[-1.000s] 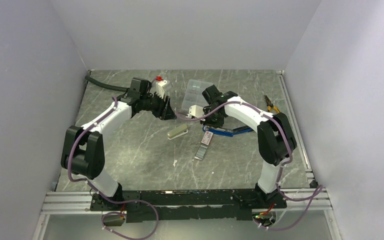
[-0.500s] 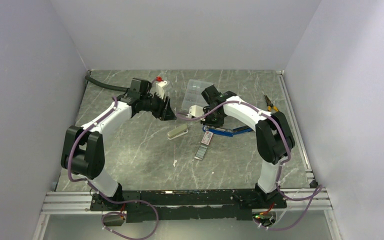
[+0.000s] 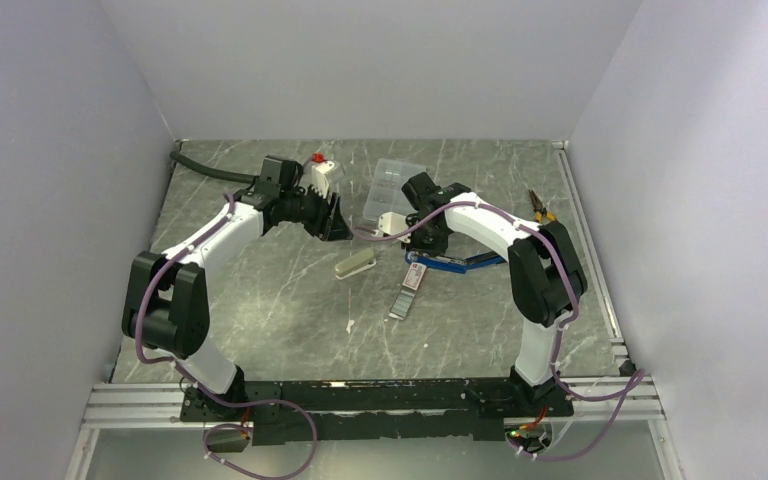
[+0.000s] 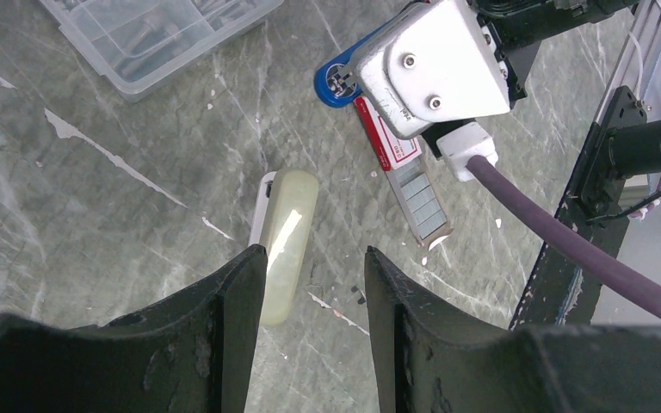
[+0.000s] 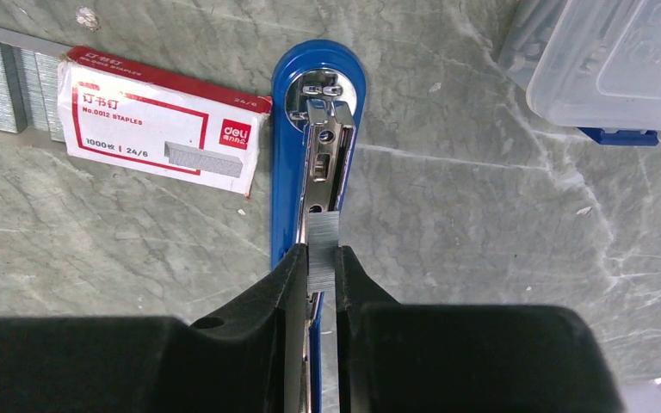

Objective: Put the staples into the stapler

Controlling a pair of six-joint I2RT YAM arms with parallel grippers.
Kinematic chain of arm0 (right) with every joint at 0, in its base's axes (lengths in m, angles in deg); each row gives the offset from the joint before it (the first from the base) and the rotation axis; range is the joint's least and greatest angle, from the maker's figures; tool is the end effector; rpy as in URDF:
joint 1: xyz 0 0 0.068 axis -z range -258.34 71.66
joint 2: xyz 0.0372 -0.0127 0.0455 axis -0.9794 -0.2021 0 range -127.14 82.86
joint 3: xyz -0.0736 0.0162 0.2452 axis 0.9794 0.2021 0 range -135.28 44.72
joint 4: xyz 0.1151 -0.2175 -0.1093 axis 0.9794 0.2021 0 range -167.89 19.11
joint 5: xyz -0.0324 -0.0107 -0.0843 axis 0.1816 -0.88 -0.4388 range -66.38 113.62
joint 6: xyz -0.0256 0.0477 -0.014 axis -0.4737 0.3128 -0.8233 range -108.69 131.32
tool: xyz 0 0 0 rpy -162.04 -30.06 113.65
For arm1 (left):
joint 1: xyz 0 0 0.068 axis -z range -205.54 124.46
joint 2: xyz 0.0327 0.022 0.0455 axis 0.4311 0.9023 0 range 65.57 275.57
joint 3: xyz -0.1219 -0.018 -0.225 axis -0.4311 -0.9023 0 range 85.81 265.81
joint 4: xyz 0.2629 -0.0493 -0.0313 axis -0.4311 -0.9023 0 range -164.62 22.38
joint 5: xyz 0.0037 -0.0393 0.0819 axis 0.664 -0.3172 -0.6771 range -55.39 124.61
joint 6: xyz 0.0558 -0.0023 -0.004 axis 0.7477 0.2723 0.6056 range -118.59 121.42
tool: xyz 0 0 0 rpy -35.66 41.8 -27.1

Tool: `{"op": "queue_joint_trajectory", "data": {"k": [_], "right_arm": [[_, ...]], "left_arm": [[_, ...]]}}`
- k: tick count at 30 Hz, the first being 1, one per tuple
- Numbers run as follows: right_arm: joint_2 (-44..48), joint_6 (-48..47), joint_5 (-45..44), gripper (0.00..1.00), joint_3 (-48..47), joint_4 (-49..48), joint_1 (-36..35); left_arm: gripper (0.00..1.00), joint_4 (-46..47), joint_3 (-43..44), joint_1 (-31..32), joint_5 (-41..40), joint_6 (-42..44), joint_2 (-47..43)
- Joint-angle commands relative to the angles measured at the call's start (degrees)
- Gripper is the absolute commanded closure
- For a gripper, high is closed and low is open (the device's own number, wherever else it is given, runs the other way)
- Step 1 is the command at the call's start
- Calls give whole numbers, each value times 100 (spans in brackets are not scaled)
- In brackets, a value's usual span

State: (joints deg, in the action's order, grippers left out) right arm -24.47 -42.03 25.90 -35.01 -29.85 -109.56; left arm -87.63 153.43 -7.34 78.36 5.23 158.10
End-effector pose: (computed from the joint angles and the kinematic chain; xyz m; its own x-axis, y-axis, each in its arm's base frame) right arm 0.3189 0.1950 0.1761 -0.0723 -0.9812 -0.1790 -0.9789 0.1042 -0.1759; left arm 0.3320 -0.1371 0.2362 -0.6234 0.2555 -0.7390 0.7338 0.5175 -0.4401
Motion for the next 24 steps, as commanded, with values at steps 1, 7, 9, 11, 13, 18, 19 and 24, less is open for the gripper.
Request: {"op": "queue_joint_trajectory", "data": {"k": [1,7,9,11,13,18,19,24], "right_arm": [[-32,51,-170,88,-214,38,-8],[-68,60,-180,88,-241,48,-10],[-76,60,-182,88,-241,48,-7],[-81,69,-188,88,-258,48,-7],[-83,78,-201,88,-258,49,-7],[-126,110,-211,88,-254,48,-24],[-135,115,-211,88,-247,36,-32],[-151,139,-211,88,-239,12,-44]], "left_arm": [[49,-12,257,-18,136,41,2],[49,-24,240,-26,143,54,-7],[49,-29,238,-27,143,60,-20],[49,-31,228,-27,146,65,-23],[49,-34,224,-33,139,68,-26],[49,-47,203,-40,143,81,-33],[49,-47,202,-43,145,80,-38],[49,-64,211,-49,144,90,-47]]}}
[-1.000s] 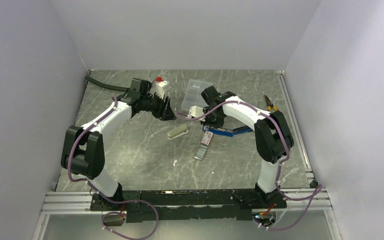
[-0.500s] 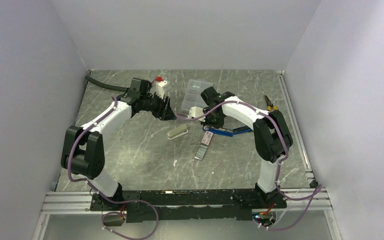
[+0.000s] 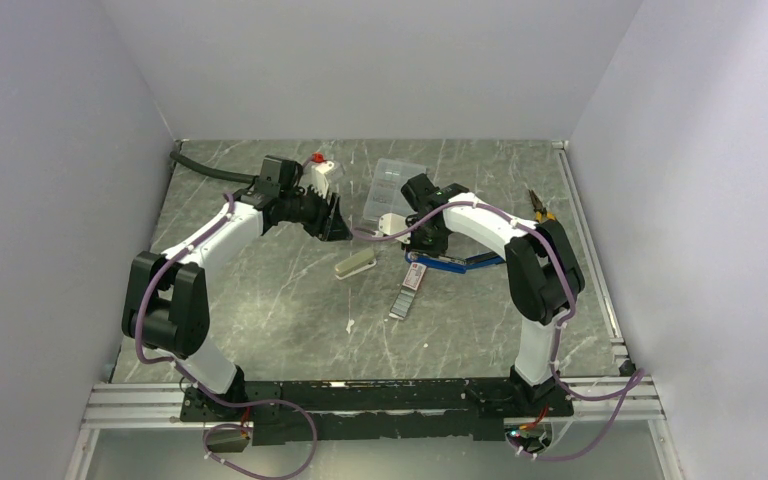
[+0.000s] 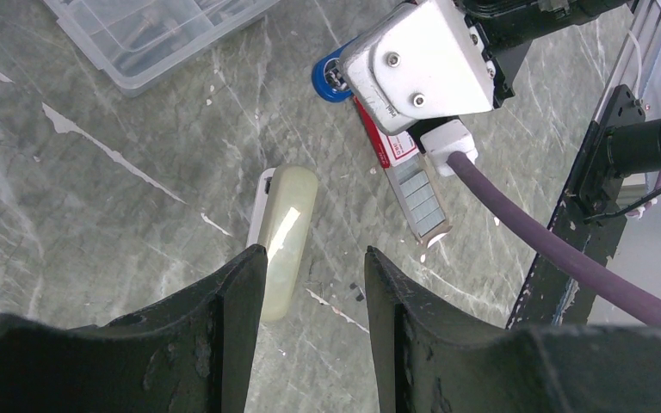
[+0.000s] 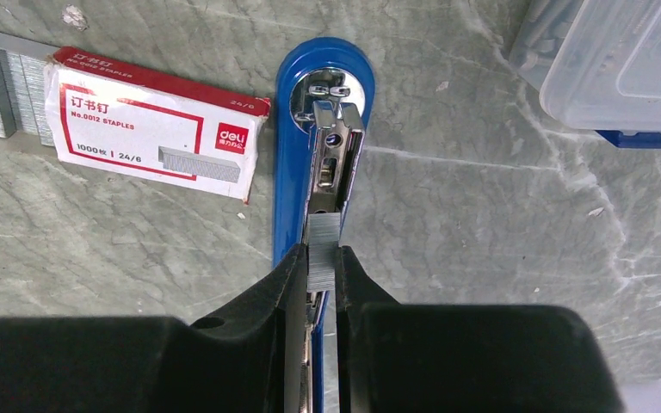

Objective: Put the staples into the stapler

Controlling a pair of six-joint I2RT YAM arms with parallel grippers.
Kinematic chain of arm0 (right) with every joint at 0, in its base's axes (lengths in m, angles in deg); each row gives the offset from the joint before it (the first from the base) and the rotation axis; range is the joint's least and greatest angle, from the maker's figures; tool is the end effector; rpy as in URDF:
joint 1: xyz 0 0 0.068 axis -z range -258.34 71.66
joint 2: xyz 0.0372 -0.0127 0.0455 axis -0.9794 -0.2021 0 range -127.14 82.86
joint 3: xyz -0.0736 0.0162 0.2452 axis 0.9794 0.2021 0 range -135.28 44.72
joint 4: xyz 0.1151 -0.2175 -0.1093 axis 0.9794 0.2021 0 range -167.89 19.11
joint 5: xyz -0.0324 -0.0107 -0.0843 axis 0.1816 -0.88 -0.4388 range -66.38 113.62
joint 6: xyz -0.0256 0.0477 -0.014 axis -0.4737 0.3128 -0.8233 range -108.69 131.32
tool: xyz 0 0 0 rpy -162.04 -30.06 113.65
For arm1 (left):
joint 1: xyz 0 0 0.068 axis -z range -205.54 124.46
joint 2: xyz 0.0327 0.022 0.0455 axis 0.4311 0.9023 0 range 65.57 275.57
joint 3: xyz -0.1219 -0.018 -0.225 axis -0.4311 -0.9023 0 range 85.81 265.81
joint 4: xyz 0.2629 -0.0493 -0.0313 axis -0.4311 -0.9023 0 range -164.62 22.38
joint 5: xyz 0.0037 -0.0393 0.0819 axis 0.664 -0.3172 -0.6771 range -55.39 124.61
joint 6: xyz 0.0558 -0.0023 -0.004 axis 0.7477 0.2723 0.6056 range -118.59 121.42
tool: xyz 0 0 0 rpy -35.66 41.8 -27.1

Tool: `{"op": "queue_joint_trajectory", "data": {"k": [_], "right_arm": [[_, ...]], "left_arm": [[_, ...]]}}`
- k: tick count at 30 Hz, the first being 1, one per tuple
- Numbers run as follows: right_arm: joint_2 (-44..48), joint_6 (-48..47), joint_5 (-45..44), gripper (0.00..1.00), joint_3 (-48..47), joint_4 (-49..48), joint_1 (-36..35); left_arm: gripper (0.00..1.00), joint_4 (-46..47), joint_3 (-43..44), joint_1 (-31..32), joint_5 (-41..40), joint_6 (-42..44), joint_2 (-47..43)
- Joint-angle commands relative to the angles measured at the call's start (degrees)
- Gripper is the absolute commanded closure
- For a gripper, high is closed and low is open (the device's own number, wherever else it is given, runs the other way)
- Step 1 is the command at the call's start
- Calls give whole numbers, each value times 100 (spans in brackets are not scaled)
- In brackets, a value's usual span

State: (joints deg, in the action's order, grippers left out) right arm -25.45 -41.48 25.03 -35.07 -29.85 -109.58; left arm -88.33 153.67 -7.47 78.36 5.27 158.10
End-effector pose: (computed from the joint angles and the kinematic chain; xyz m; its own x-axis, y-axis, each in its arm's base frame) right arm 0.3202 0.1953 0.1703 -0.0860 -0.9834 -0.1596 -0.9788 0.1133 -0.1706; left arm 0.3320 -0.1363 0.2367 -0.6291 0.2563 -0.7339 0.7297 0.5201 -0.4439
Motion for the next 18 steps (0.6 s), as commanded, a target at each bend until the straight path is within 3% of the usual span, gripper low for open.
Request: {"op": "queue_joint_trajectory", "data": {"k": [1,18], "right_arm": [[-52,92,-123,88,-238,13,-40],[-128,155,-124,86,-230,-122,-42]], "left_arm": [[49,12,185,-39,136,83,-43],[49,-47,233,-40,153,67,-69]]}}
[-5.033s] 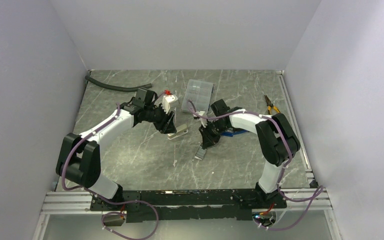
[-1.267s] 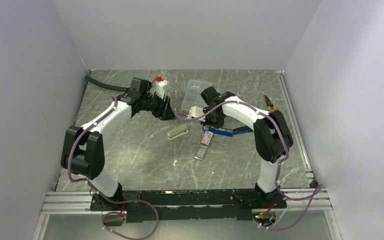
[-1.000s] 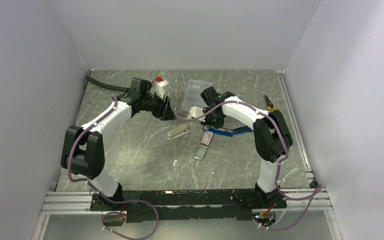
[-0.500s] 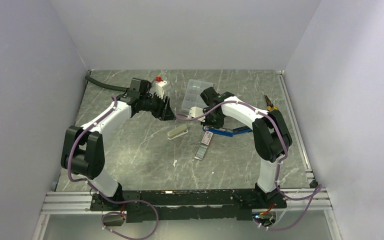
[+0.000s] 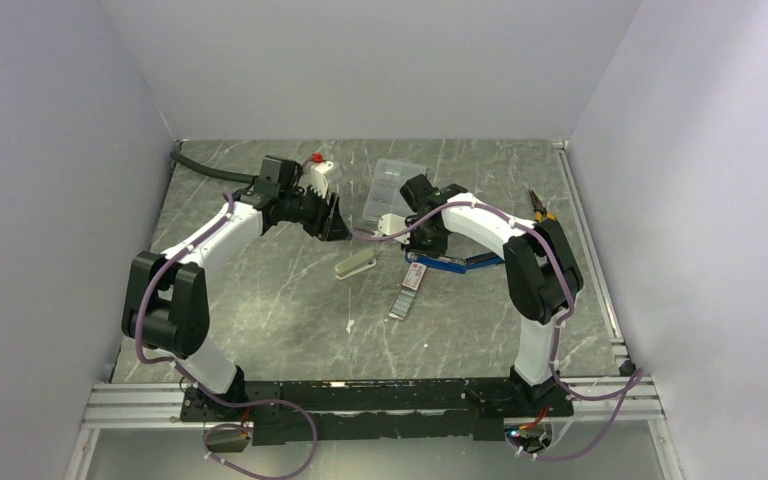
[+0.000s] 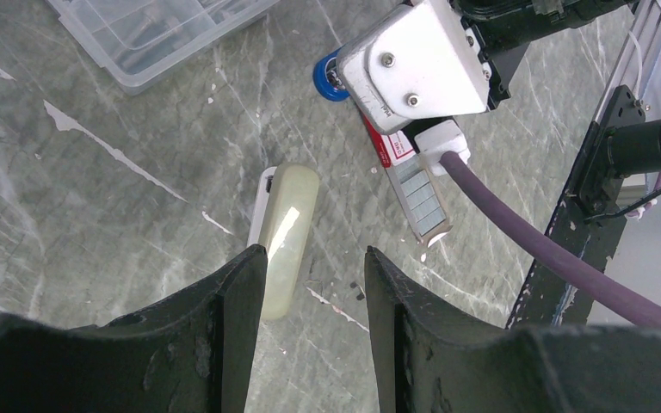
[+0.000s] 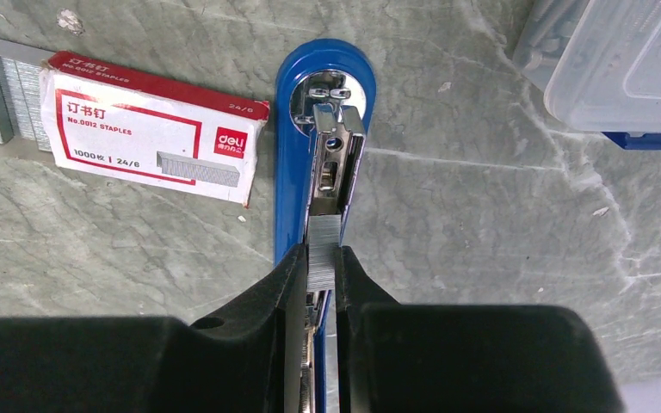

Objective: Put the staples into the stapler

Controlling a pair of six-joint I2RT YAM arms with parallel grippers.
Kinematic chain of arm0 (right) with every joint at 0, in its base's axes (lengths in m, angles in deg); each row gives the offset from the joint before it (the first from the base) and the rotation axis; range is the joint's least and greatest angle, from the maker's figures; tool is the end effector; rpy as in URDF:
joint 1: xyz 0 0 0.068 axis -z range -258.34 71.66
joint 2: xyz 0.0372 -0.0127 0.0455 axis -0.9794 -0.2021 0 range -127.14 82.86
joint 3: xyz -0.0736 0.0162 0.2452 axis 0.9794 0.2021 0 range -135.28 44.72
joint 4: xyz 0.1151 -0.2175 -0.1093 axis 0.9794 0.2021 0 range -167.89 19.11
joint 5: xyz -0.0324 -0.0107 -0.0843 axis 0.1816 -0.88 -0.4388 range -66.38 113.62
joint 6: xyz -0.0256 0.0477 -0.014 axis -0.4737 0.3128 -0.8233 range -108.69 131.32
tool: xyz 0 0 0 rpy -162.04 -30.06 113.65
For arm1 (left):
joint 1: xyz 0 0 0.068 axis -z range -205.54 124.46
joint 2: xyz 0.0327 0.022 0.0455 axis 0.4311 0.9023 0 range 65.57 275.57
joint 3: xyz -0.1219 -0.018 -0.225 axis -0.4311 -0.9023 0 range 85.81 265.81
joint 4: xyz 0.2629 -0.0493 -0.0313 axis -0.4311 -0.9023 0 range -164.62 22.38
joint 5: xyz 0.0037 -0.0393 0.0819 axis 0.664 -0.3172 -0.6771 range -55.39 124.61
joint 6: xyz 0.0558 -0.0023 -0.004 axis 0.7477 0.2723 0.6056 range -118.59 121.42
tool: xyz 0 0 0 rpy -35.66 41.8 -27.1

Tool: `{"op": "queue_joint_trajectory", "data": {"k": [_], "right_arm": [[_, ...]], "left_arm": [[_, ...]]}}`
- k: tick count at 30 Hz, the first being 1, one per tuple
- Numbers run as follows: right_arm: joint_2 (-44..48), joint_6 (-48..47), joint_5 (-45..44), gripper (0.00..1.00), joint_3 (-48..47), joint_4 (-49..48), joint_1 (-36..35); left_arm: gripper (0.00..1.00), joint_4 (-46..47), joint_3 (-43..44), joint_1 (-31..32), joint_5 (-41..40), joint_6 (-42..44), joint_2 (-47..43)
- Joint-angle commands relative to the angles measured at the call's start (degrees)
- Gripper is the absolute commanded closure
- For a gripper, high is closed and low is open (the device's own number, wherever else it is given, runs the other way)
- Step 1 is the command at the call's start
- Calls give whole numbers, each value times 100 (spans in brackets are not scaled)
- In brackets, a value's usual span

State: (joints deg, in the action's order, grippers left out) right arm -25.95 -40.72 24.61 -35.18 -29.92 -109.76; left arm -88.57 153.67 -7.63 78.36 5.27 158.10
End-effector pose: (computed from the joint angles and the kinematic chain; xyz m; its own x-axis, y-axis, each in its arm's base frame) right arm 0.3205 0.1965 0.1678 -0.0977 -0.9834 -0.1529 -0.9779 0.1233 -0.1686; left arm 0.3321 -0.1352 0.2364 -0.6327 0.2555 -0.7311 0.7265 0.5227 -0.4461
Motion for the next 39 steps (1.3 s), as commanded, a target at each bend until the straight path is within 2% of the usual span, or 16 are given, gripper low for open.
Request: {"op": "queue_joint_trajectory", "data": {"k": [1,15,28,39], "right_arm": [[-86,86,-82,86,-219,-120,-25],[-114,149,-47,83,-93,-285,2],[-69,219,-56,71,-54,-327,13],[30,288,-31,66,-48,-316,8]], "left_arm": [[49,-23,229,-25,157,64,-69],[49,-31,195,-25,134,69,-111],[49,-50,152,-33,76,105,-156],[49,-19,139,-51,99,67,-181]]}}
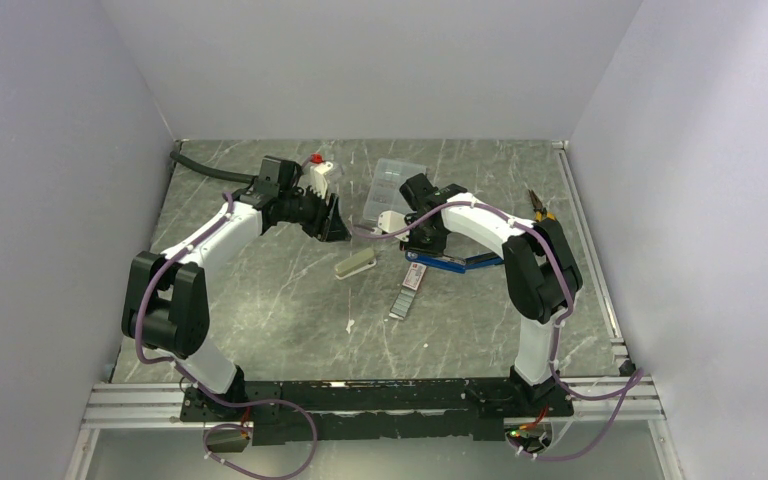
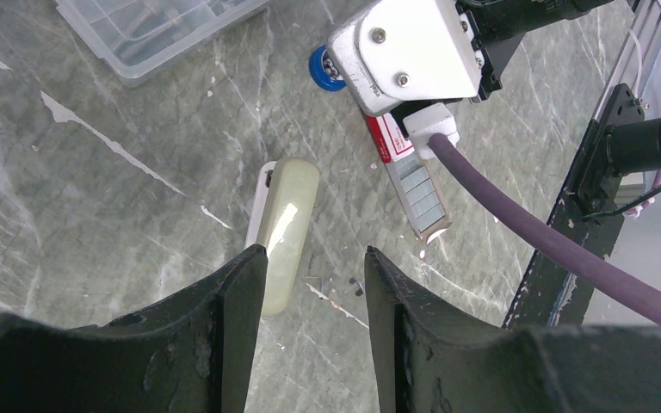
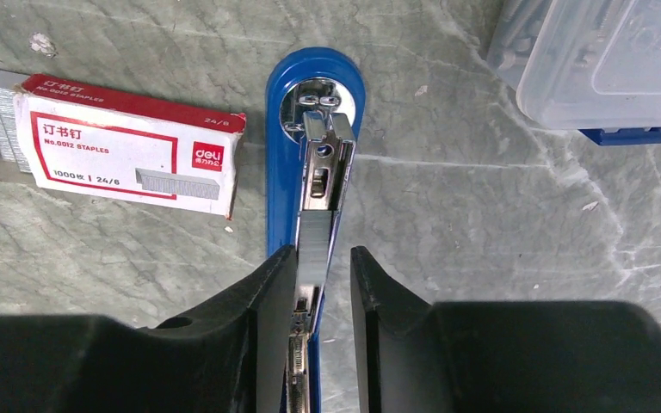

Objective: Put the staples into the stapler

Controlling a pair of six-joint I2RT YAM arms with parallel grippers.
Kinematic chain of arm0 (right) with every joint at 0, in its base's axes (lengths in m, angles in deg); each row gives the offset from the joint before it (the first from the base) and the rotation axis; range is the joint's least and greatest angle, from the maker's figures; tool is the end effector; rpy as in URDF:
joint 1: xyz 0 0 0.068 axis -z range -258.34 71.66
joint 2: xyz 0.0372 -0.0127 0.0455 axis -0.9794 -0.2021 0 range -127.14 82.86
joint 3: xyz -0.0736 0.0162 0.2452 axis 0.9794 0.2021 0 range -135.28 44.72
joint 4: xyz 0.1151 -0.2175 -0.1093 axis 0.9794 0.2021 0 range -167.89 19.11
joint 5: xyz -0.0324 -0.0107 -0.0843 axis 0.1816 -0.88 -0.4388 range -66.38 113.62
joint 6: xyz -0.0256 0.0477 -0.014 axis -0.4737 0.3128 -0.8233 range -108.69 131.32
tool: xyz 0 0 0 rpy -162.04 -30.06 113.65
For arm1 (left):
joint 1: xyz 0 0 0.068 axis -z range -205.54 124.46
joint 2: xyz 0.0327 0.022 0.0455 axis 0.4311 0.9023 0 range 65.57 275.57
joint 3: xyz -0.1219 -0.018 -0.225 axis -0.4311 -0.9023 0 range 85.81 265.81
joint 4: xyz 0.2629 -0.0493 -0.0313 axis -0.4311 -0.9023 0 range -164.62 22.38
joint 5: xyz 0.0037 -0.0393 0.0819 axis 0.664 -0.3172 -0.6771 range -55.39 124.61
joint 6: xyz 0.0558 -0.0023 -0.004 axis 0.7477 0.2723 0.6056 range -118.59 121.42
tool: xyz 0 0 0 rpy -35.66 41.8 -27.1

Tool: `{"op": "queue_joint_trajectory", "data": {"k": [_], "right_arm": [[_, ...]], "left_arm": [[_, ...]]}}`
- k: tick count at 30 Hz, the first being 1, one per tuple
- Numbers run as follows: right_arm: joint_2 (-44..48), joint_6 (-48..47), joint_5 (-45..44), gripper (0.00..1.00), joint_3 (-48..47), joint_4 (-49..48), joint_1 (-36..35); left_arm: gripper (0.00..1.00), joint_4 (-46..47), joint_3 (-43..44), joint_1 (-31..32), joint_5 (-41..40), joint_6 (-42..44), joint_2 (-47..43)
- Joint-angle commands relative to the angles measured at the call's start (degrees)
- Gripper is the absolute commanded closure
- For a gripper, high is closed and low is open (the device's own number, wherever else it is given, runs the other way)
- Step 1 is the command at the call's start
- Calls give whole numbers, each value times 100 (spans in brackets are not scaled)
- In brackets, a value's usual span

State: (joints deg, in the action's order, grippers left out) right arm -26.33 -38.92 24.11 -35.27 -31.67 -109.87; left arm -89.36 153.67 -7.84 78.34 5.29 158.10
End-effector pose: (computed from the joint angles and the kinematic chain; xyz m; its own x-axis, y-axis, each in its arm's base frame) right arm 0.3237 0.1989 0.1667 -0.1243 -0.9780 -0.1674 -0.9698 0.1554 -0.1882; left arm 0.3316 -0.1337 0.2354 -0.6429 0.2564 -0.7218 0.7188 0.5274 -0.4529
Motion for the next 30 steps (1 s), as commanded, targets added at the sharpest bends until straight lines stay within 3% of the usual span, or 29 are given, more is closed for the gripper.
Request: {"op": "queue_joint_trajectory", "data": {"k": [1,11,15,30], "right_arm": [[75,117,25,65,-35,-144,23],[220,283,281,57,-128,-140,115],[444,456,714,49,-123,-233,351],[927,700,2280,40,581,-879,1141]], "left_arm": [[49,56,129,-29,100,69,-183],[49,63,116,-24,87,52,-226],[49,77,116,-29,92,52,-229],[49,103,344,-68,92,82,-18]]}}
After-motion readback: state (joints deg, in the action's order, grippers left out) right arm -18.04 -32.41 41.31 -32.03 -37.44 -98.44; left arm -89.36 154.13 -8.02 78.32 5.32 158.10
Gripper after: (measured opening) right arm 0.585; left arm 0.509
